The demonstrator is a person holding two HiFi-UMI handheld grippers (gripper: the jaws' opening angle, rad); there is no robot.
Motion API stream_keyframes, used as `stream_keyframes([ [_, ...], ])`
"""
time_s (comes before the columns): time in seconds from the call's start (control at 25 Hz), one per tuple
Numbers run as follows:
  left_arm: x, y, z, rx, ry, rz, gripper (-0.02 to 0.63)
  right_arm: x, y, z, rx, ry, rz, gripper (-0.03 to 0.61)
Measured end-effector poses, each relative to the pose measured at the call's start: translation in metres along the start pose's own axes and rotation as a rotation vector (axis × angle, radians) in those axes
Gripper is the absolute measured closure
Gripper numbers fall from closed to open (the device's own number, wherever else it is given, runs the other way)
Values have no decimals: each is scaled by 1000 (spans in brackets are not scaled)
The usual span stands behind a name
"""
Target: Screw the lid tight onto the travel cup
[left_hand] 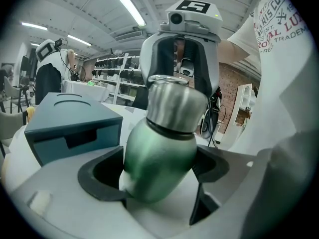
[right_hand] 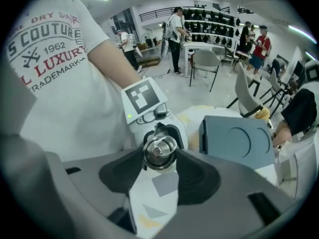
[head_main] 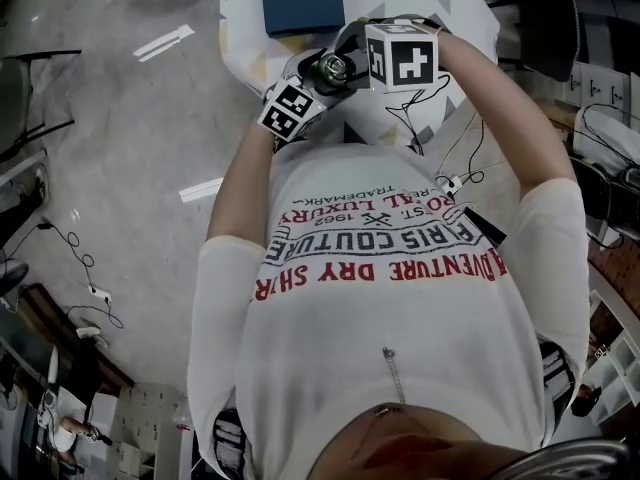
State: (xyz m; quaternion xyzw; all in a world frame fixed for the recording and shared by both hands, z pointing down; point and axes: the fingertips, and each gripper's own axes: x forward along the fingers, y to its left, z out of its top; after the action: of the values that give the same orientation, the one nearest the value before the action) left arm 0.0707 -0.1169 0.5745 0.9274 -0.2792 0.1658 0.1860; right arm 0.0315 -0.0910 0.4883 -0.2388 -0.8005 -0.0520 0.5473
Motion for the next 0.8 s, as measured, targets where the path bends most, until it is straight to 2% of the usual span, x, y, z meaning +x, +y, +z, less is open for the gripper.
stream_keyframes([
  [0.2, 0, 0, 0, 0, 2, 1, 199, 1, -2, -2, 183, -43, -78, 356],
  [0.44, 2, 2, -2, 5, 2, -10, 199, 0, -11, -7, 545, -132, -207, 356],
  [0.8, 1, 2, 2, 11, -4, 0, 199, -2, -13, -9, 826, -171, -348, 356],
])
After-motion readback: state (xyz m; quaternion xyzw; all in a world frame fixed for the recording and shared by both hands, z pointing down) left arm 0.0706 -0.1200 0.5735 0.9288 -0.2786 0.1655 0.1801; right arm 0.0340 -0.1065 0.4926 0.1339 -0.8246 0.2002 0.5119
